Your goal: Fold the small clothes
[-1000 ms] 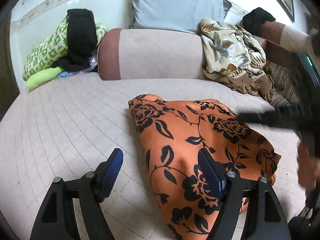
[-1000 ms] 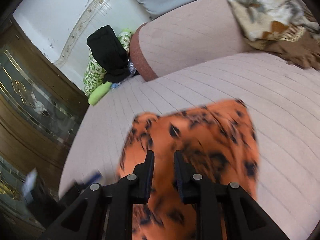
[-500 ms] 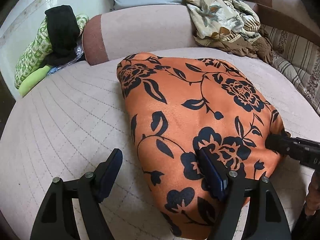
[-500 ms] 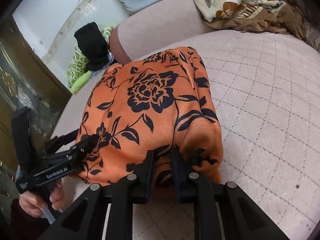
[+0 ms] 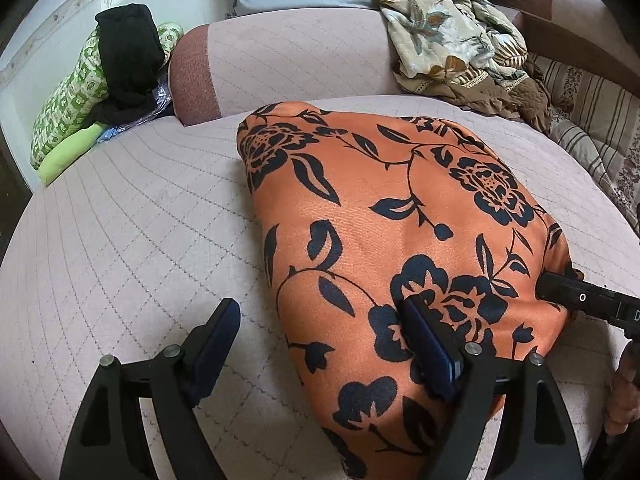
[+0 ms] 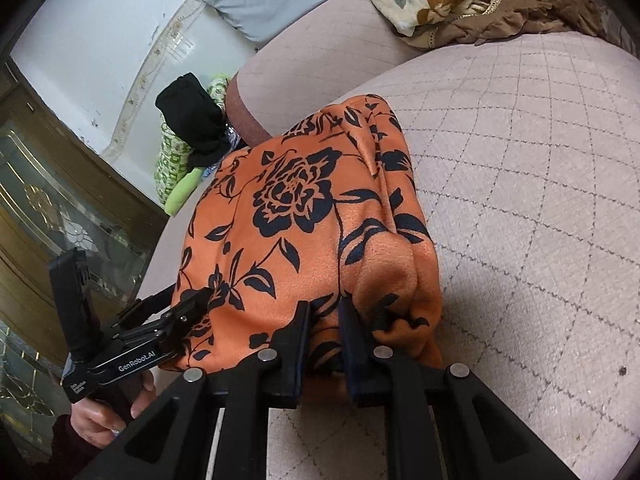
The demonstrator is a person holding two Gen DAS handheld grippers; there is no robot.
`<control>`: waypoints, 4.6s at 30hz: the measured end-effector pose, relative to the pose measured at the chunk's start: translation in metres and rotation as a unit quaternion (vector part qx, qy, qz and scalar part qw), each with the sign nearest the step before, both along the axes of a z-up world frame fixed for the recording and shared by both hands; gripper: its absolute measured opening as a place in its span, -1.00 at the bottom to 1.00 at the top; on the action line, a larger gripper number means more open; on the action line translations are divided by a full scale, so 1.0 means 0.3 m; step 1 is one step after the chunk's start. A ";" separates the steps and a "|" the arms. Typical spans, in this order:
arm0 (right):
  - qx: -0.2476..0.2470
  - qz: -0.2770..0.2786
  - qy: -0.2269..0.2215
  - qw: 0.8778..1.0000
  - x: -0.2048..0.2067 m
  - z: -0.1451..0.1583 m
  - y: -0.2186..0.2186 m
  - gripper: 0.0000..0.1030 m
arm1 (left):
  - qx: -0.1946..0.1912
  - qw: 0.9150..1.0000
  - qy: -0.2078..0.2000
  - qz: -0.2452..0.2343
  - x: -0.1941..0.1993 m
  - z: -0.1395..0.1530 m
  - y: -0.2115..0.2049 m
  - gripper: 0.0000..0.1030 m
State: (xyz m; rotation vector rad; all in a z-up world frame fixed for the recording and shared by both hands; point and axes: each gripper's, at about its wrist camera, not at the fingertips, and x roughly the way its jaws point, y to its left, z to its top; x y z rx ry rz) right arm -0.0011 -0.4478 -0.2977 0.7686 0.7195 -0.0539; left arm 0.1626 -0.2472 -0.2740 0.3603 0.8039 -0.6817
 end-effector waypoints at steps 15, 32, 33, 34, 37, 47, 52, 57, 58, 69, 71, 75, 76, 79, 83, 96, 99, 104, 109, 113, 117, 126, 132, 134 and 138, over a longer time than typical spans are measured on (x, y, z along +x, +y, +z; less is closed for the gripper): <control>0.004 -0.005 0.015 1.000 0.005 0.014 -0.008 -0.73 | -0.003 1.000 0.001 0.005 0.006 -0.006 -0.005 0.70; 0.034 -0.012 0.072 0.997 0.110 0.168 -0.025 -0.64 | -0.013 1.000 0.019 0.018 0.017 -0.006 0.000 0.73; 0.028 -0.011 0.065 0.997 0.124 0.195 -0.028 -0.64 | -0.013 1.000 0.019 0.018 0.017 -0.006 0.000 0.73; 0.016 -0.013 0.058 0.998 0.149 0.229 -0.033 -0.64 | -0.012 1.000 0.019 0.018 0.017 -0.006 0.000 0.73; 0.010 -0.021 0.059 0.998 0.236 0.265 -0.057 -0.64 | -0.013 0.999 0.022 0.019 0.020 -0.006 0.002 0.74; 0.037 -0.048 0.132 0.989 0.425 0.100 -0.138 -0.71 | -0.013 1.000 0.022 0.017 0.018 -0.006 0.002 0.74; -0.030 -0.027 0.122 0.992 0.511 0.218 -0.085 -0.64 | -0.013 0.999 0.023 0.017 0.020 -0.005 0.001 0.74; -0.075 -0.024 0.145 0.986 0.634 0.187 -0.066 -0.64 | -0.013 0.999 0.023 0.017 0.020 -0.006 0.000 0.74; -0.091 -0.023 0.169 0.981 0.662 0.147 -0.066 -0.65 | -0.013 0.999 0.024 0.017 0.020 -0.006 -0.001 0.74; -0.091 0.038 0.125 0.987 0.781 0.223 0.026 -0.64 | -0.013 0.999 0.026 0.019 0.029 -0.006 -0.005 0.75; -0.089 0.067 0.102 0.989 0.824 0.238 0.071 -0.64 | -0.013 0.999 0.026 0.019 0.028 -0.007 -0.005 0.75; -0.078 0.112 0.125 0.983 0.911 0.157 0.128 -0.64 | -0.012 0.999 0.024 0.019 0.026 -0.008 -0.007 0.75; -0.077 0.119 0.144 0.979 0.931 0.112 0.132 -0.65 | -0.012 0.999 0.024 0.019 0.027 -0.009 -0.007 0.75; -0.045 0.111 0.133 0.984 0.922 0.062 0.109 -0.66 | -0.014 0.999 0.029 0.021 0.029 -0.011 -0.008 0.75; -0.036 0.106 0.127 0.986 0.874 0.100 0.091 -0.66 | -0.016 0.999 0.033 0.020 0.033 -0.009 -0.007 0.75; -0.041 0.047 0.074 0.995 0.412 0.258 -0.034 -0.61 | -0.046 0.997 0.047 0.030 0.085 0.057 0.036 0.74; -0.023 0.031 0.075 0.996 0.331 0.248 -0.067 -0.62 | -0.076 0.994 0.054 0.060 0.121 0.075 0.079 0.74; -0.029 0.038 0.110 0.993 0.298 0.168 -0.053 -0.65 | -0.059 0.992 0.078 0.080 0.145 0.026 0.087 0.76; -0.012 0.023 0.084 0.996 0.244 0.114 -0.056 -0.64 | -0.038 0.996 0.058 0.056 0.122 0.019 0.055 0.76; -0.014 0.027 0.092 0.995 0.223 0.132 -0.059 -0.64 | -0.044 0.996 0.058 0.051 0.120 0.039 0.063 0.75; -0.018 0.020 0.102 0.994 0.250 0.186 -0.070 -0.64 | -0.069 0.993 0.074 0.056 0.135 0.046 0.082 0.75; -0.023 -0.019 0.093 0.995 0.526 0.220 -0.162 -0.60 | -0.077 0.991 0.092 0.063 0.167 0.032 0.080 0.75; 0.008 -0.068 0.141 0.988 0.611 0.061 -0.250 -0.65 | -0.072 0.991 0.098 0.060 0.161 0.019 0.075 0.79; 0.004 -0.070 0.138 0.988 0.607 0.066 -0.246 -0.65 | -0.070 0.989 0.109 0.068 0.166 0.006 0.074 0.93; -0.016 -0.065 0.135 0.989 0.575 0.118 -0.213 -0.64 | -0.081 0.983 0.142 0.081 0.176 -0.015 0.090 0.96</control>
